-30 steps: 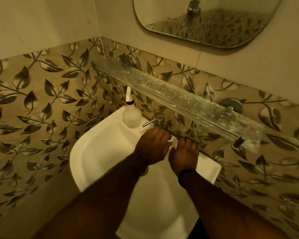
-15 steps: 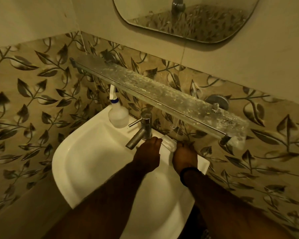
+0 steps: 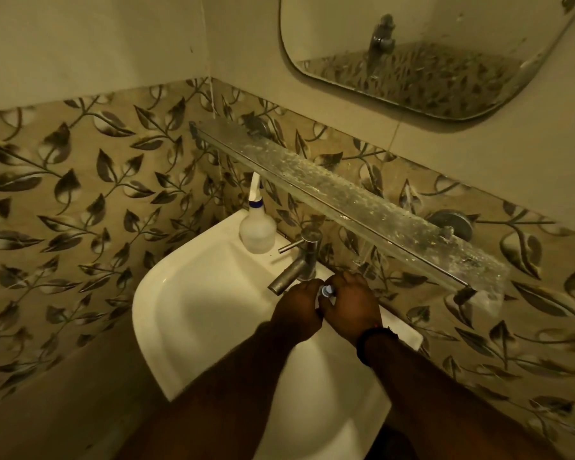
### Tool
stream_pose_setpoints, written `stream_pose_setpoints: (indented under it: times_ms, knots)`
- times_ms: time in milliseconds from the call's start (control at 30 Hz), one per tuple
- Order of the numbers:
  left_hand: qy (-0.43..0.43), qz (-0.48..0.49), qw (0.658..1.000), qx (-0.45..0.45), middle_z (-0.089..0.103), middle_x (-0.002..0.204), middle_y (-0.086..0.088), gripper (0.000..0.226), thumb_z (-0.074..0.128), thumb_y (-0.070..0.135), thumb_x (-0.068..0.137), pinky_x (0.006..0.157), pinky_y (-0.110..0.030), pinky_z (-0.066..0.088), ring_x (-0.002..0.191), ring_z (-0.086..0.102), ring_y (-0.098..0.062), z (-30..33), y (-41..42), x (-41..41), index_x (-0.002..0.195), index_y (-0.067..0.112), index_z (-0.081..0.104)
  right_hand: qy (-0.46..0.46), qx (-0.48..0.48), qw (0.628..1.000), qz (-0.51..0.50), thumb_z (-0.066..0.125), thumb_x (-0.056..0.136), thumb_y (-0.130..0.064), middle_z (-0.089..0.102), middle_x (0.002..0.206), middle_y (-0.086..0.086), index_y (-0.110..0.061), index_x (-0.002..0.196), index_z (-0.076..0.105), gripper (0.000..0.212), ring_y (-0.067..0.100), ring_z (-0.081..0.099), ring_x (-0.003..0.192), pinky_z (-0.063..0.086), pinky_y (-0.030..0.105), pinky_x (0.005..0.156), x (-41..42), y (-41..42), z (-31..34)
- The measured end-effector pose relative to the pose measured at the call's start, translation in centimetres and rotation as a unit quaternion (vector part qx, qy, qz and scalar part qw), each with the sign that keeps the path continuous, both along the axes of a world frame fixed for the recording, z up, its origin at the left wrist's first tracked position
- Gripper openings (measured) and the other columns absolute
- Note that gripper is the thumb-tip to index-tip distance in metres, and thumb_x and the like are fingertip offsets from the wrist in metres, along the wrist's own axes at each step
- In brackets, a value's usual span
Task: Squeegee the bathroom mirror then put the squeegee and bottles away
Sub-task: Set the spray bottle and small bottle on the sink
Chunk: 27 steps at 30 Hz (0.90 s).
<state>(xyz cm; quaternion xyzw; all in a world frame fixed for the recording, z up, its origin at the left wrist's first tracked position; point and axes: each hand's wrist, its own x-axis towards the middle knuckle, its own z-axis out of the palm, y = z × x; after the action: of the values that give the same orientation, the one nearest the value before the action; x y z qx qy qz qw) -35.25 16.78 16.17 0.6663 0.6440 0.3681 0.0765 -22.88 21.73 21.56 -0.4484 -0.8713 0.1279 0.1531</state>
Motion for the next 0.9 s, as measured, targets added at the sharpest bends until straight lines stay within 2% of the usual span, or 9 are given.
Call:
stream_pose_setpoints:
  times_ms: [67,200,333,400,500,600,767,900]
  knots:
    - [-0.041,0.026,0.999,-0.022,0.070,0.102,-0.013,0.025,0.064,0.014,0.089,0.086,-0.040,0.053,0.096,0.067,-0.030,-0.4,-1.1,-0.2,0.111,0.002,0.066,0.005,-0.015,1.000,0.016,0.053,0.092,-0.035,0.062,0.103,0.004,-0.016,0.104,0.066,0.026,0.023,0.052,0.101,0.039,0.029,0.078,-0.3,-0.8,-0.3]
    - [-0.064,0.053,0.994,-0.076,0.069,0.111,-0.008,0.036,0.068,0.023,0.090,0.093,-0.030,0.051,0.105,0.065,-0.020,-1.3,-4.4,-2.1,0.121,0.005,0.063,0.033,-0.034,0.998,0.045,0.049,0.093,-0.049,0.061,0.101,-0.003,-0.022,0.107,0.064,0.033,0.016,0.049,0.100,0.036,0.024,0.077,-1.9,-2.9,-0.6]
    - [-0.097,0.120,0.974,-0.165,0.067,0.095,-0.001,0.026,0.069,0.028,0.087,0.074,-0.023,0.045,0.085,0.064,-0.017,-2.2,-7.2,-5.3,0.106,0.011,0.062,0.043,-0.034,0.995,0.078,0.051,0.091,-0.051,0.061,0.105,-0.003,-0.022,0.110,0.063,0.037,0.015,0.051,0.103,0.043,0.026,0.082,-4.1,-4.4,-0.6]
    - [-0.105,0.169,0.961,-0.190,0.064,0.093,0.003,0.025,0.068,0.033,0.089,0.072,-0.016,0.039,0.084,0.063,-0.015,-2.3,-7.9,-6.9,0.104,0.014,0.060,0.054,-0.028,0.994,0.093,0.053,0.091,-0.046,0.061,0.110,-0.002,-0.022,0.115,0.062,0.035,0.017,0.052,0.106,0.045,0.028,0.086,-5.0,-4.9,-0.4]
    - [-0.099,0.229,0.949,-0.194,0.066,0.101,0.000,0.034,0.071,0.037,0.087,0.083,-0.018,0.041,0.095,0.065,-0.018,-1.9,-7.9,-8.8,0.110,0.015,0.059,0.068,-0.007,0.991,0.115,0.056,0.092,-0.038,0.059,0.116,0.002,-0.017,0.119,0.061,0.035,0.020,0.049,0.112,0.045,0.032,0.091,-6.5,-5.0,0.0]
    - [-0.101,0.269,0.944,-0.164,0.069,0.109,-0.003,0.040,0.076,0.035,0.083,0.085,-0.022,0.040,0.101,0.066,-0.023,-0.6,-6.9,-10.0,0.113,0.014,0.059,0.057,-0.012,0.992,0.116,0.057,0.092,-0.035,0.055,0.125,0.004,-0.016,0.127,0.057,0.040,0.022,0.045,0.121,0.044,0.035,0.099,-8.1,-4.6,0.4]
    - [-0.122,0.266,0.948,-0.124,0.071,0.116,-0.008,0.047,0.078,0.032,0.081,0.085,-0.023,0.038,0.106,0.066,-0.029,1.2,-3.5,-11.3,0.119,0.011,0.061,0.024,-0.028,0.995,0.092,0.051,0.095,-0.035,0.049,0.140,0.005,-0.015,0.140,0.044,0.050,0.024,0.039,0.132,0.030,0.034,0.112,-10.0,-2.6,0.3]
    - [-0.115,0.248,0.956,-0.105,0.073,0.110,-0.010,0.044,0.078,0.028,0.083,0.083,-0.021,0.039,0.101,0.068,-0.030,1.7,-0.3,-11.7,0.119,0.007,0.063,-0.008,-0.014,0.996,0.089,0.045,0.098,-0.034,0.054,0.137,0.008,-0.013,0.137,0.048,0.044,0.026,0.043,0.130,0.029,0.036,0.113,-10.6,-0.5,0.1]
